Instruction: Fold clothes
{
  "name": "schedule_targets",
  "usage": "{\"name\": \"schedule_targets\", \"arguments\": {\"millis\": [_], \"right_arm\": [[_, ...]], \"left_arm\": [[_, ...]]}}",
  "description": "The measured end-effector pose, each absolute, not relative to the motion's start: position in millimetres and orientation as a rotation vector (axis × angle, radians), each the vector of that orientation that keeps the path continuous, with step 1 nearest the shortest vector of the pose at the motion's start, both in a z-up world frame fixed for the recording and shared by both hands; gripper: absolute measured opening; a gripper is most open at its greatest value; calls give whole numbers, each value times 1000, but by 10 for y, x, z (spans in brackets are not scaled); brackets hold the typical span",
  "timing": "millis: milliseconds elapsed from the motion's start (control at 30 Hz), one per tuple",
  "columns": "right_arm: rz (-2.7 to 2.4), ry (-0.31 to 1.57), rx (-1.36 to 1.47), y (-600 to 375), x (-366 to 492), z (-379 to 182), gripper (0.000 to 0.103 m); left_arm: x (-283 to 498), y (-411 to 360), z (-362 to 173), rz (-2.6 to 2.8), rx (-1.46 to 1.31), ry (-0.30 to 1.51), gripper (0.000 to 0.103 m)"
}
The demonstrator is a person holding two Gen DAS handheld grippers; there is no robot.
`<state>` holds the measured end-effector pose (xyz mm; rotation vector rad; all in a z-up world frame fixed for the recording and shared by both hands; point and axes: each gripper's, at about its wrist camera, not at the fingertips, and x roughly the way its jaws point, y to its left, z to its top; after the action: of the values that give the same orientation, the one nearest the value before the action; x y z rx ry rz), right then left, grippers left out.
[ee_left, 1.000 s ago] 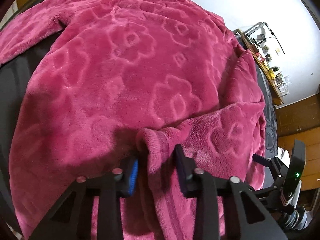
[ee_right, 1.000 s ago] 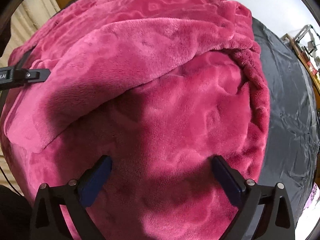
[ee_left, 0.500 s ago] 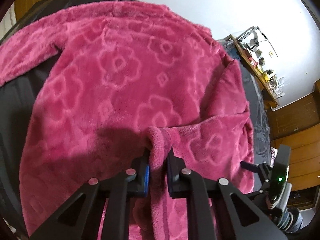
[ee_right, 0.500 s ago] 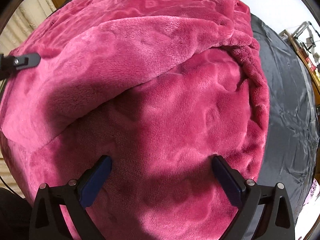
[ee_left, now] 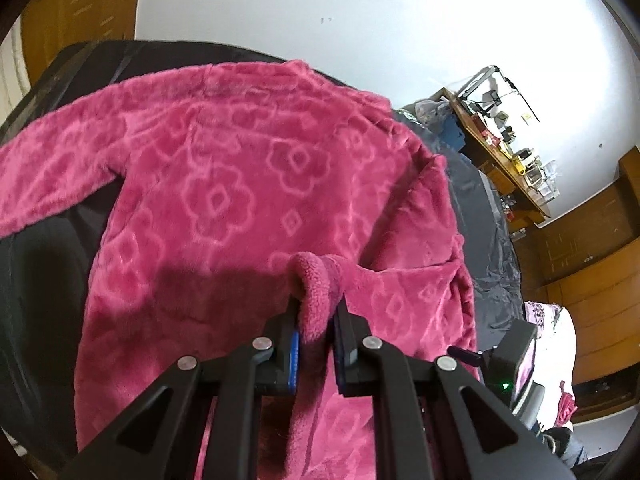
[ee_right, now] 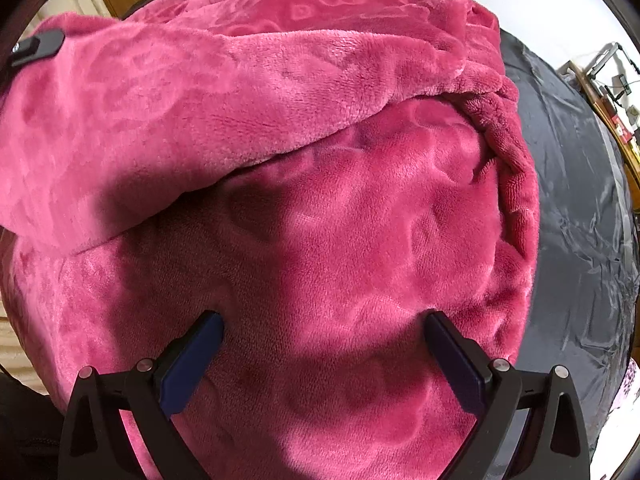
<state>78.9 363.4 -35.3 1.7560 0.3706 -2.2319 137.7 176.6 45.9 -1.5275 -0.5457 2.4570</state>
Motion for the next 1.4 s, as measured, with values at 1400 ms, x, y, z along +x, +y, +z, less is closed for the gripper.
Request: {"name": "schedule_targets", "arguments": {"millis": [1400], "right_arm": [[-2592,-180,1616,5361,1603,249,102]], "left_arm": [[672,5534,3092,2133,-923,194,14]]}}
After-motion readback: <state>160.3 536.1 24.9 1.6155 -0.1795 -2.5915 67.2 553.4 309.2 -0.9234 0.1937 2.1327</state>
